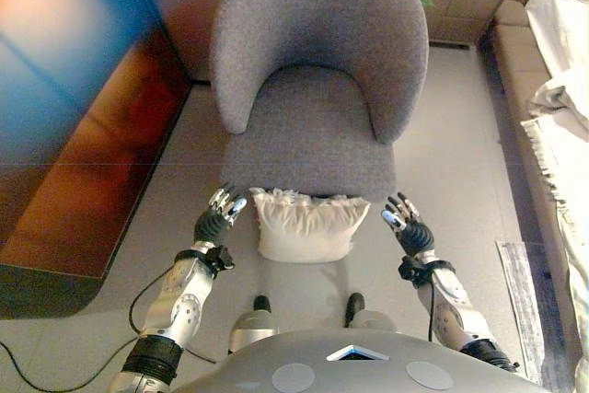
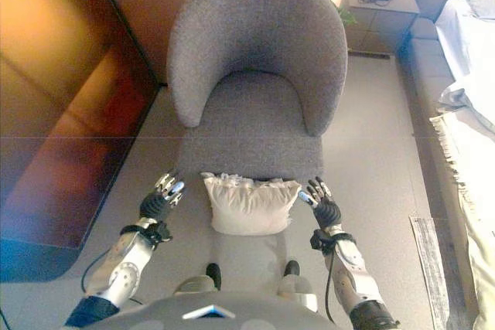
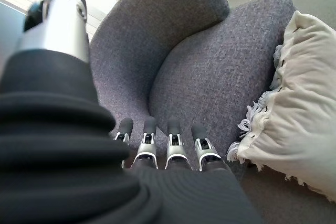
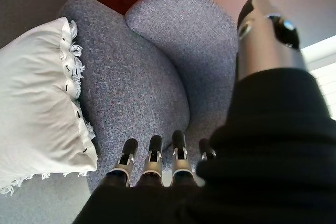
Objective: Pick up the cushion and take it to the sofa
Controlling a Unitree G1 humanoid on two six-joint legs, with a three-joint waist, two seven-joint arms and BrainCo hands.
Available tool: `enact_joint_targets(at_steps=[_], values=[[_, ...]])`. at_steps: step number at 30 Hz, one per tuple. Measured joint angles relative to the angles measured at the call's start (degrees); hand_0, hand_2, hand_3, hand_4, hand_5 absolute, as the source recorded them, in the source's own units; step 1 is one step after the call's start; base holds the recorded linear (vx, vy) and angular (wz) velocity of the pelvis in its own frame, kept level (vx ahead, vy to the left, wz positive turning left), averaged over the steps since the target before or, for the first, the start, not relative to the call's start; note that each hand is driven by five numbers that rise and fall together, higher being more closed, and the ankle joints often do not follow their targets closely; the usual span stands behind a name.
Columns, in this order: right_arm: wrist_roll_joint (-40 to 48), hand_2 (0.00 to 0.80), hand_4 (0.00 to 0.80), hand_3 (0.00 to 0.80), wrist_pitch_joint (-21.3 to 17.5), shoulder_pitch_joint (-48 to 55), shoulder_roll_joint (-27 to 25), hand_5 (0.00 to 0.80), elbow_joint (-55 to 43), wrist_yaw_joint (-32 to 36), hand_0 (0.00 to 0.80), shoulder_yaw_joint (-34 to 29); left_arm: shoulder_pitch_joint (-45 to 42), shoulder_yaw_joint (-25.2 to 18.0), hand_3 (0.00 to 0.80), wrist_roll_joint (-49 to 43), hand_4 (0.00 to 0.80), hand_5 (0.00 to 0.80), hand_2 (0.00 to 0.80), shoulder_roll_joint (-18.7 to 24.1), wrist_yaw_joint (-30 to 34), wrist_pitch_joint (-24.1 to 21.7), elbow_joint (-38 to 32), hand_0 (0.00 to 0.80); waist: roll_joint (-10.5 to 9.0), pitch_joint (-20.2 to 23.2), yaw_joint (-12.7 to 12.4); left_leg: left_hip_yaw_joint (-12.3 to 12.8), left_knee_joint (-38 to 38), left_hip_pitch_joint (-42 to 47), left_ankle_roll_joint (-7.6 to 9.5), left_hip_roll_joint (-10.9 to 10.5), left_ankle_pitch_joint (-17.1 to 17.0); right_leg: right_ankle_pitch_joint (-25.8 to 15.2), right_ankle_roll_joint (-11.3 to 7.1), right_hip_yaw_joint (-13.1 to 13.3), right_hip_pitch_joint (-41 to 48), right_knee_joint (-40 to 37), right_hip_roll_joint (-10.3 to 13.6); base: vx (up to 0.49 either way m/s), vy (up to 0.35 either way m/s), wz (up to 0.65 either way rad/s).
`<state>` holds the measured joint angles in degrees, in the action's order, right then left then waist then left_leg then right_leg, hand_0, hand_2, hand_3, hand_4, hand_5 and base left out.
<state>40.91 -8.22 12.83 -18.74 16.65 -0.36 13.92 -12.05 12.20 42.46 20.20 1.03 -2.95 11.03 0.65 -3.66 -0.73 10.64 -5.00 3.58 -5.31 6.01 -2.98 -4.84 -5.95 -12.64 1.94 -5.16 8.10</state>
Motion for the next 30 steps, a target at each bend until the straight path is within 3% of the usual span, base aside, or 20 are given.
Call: enact_joint_targets(at_steps=[3,6,9,11,12,14,17,20,22,23,24,26,28,30], values=[[0.96,0.000,0.000,0.000,0.00,-0.13,0.29,0.000,-0.03,0.06,0.000,-0.01,0.04,-0.01,0.000,0.00,0.000,0.000,0.000,0.03,0.38,0.39,0.01,0.000,-0.25,-0.53,0.32,-0.07,0.64,0.04,0.00,0.14,0.06,0.64,0.14,0.52,-0.23,1.39,-0.04,-0.059,-0.132,0.03],[1.34,0.000,0.000,0.000,0.11,-0.58,0.43,0.000,0.02,1.09,0.000,0.24,1.16,-0.03,0.000,0.67,0.000,0.000,0.000,0.31,0.46,-0.19,1.00,0.000,-1.22,-2.74,1.42,-1.39,4.51,-1.61,-0.46,0.90,1.46,4.13,0.17,4.11,-2.23,6.43,-0.71,-0.029,-0.218,0.15],[1.24,0.000,0.000,0.000,0.52,-1.24,0.19,0.000,-0.01,2.66,0.000,0.46,1.31,-0.18,0.000,2.63,0.000,0.000,0.000,1.17,0.44,-0.39,1.68,0.000,-2.00,-4.19,1.43,-1.11,8.74,-2.49,-1.71,3.37,3.24,7.04,1.89,4.98,-3.89,11.38,-2.47,0.047,-0.274,-0.14],[0.76,0.000,0.000,0.000,1.35,-1.69,-0.01,0.000,-0.01,3.40,0.000,0.57,1.35,-0.98,0.000,4.07,0.000,0.000,0.000,1.36,0.45,-0.66,1.72,0.000,-2.92,-5.58,1.21,-2.04,16.91,-5.02,-2.99,5.07,5.25,10.15,3.51,6.85,-5.52,16.56,-4.09,0.120,-0.206,-0.14],[0.76,0.000,0.000,0.000,1.74,-1.77,-0.22,0.000,-0.08,3.57,0.000,0.83,1.09,-1.64,0.000,4.74,0.000,0.000,0.000,1.26,0.52,-0.64,1.78,0.000,-3.23,-6.07,1.07,-2.36,21.12,-6.97,-3.00,5.76,5.25,10.95,4.17,7.18,-6.15,18.14,-4.36,0.189,-0.086,-0.15],[0.79,0.000,0.000,0.000,1.96,-1.56,-0.59,0.000,-0.10,3.55,0.000,0.82,0.91,-1.95,0.000,6.17,0.000,0.000,0.000,1.04,0.85,0.05,1.98,0.000,-4.05,-6.85,0.55,-4.11,28.12,-10.35,-1.00,6.65,3.39,10.83,5.44,7.39,-4.87,17.10,-5.00,0.244,0.007,-0.08],[0.80,0.000,0.000,0.000,1.98,0.07,-1.62,0.000,-0.76,3.47,0.000,0.26,0.94,-1.93,0.000,6.16,0.000,0.000,0.000,-0.53,1.85,0.80,1.79,0.000,-2.92,-7.37,0.17,-4.65,21.60,-11.25,-1.68,6.62,3.80,10.42,6.12,7.30,-4.34,16.05,-4.83,0.289,0.072,-0.10],[0.83,0.000,0.000,0.000,1.99,1.09,-2.19,0.000,-0.43,3.46,0.000,0.25,1.26,-1.90,0.000,6.14,0.000,0.000,0.000,-2.42,2.09,1.07,2.65,0.000,-1.22,-7.62,-0.06,-4.83,9.79,-10.87,-1.65,5.66,3.79,10.25,6.22,7.50,-2.94,11.35,-4.45,0.355,0.094,-0.06],[0.83,0.000,0.000,0.000,1.85,1.54,-3.15,0.000,-0.75,3.53,0.000,0.10,1.09,-1.53,0.000,6.13,0.000,0.000,0.000,-3.64,2.76,1.09,3.05,0.000,1.42,-7.47,-0.20,-5.61,6.25,-9.84,-1.99,5.77,6.15,9.60,5.13,7.71,-1.60,9.33,-5.49,0.380,0.116,-0.08],[0.83,0.000,0.000,0.000,1.83,1.54,-2.83,0.000,-0.41,3.52,0.000,0.09,1.04,-1.65,0.000,6.13,0.000,0.000,0.000,-3.73,3.13,1.05,3.30,0.000,2.52,-7.78,-0.49,-6.36,6.59,-9.62,-3.35,6.20,3.44,9.18,4.43,8.05,-1.68,10.74,-5.70,0.381,0.155,-0.22],[0.81,0.000,0.000,0.000,1.83,1.71,-1.90,0.000,-0.62,3.62,0.000,0.34,0.67,-1.74,0.000,6.12,0.000,0.000,0.000,-3.18,3.16,1.08,3.33,0.000,2.37,-8.06,-1.63,-5.89,7.68,-9.63,-3.47,5.99,3.22,10.19,3.57,8.42,-2.57,14.11,-5.57,0.392,0.186,-0.27],[0.82,0.000,0.000,0.000,1.83,2.70,0.08,0.000,-1.11,3.67,0.000,0.47,-1.41,-1.68,0.000,6.13,0.000,0.000,0.000,-0.42,3.35,1.09,2.09,0.000,-0.23,-7.38,-2.26,-4.07,9.64,-9.04,-3.03,5.20,1.29,16.33,3.53,7.92,-4.51,24.39,-3.92,0.416,0.222,-0.08],[0.81,0.000,0.000,0.000,1.63,3.16,-0.58,0.000,-1.23,3.68,0.000,-0.27,-2.34,-1.27,0.000,6.21,0.000,0.000,0.000,-0.34,3.75,1.42,2.20,0.000,-0.33,-7.01,-1.83,-3.68,14.14,-10.24,-2.78,5.93,0.30,18.89,3.16,8.45,-2.95,24.01,-3.63,0.398,0.236,-0.04],[0.84,0.000,0.000,0.000,1.52,3.18,-0.94,0.000,-1.22,3.71,0.000,-1.27,-2.33,-0.97,0.000,6.81,0.000,0.000,0.000,-0.47,4.15,1.38,1.36,0.000,0.15,-6.96,-1.76,-4.87,15.73,-12.12,-2.66,4.61,0.46,19.39,2.48,9.82,-2.93,24.06,-2.31,0.439,0.228,-0.09]])
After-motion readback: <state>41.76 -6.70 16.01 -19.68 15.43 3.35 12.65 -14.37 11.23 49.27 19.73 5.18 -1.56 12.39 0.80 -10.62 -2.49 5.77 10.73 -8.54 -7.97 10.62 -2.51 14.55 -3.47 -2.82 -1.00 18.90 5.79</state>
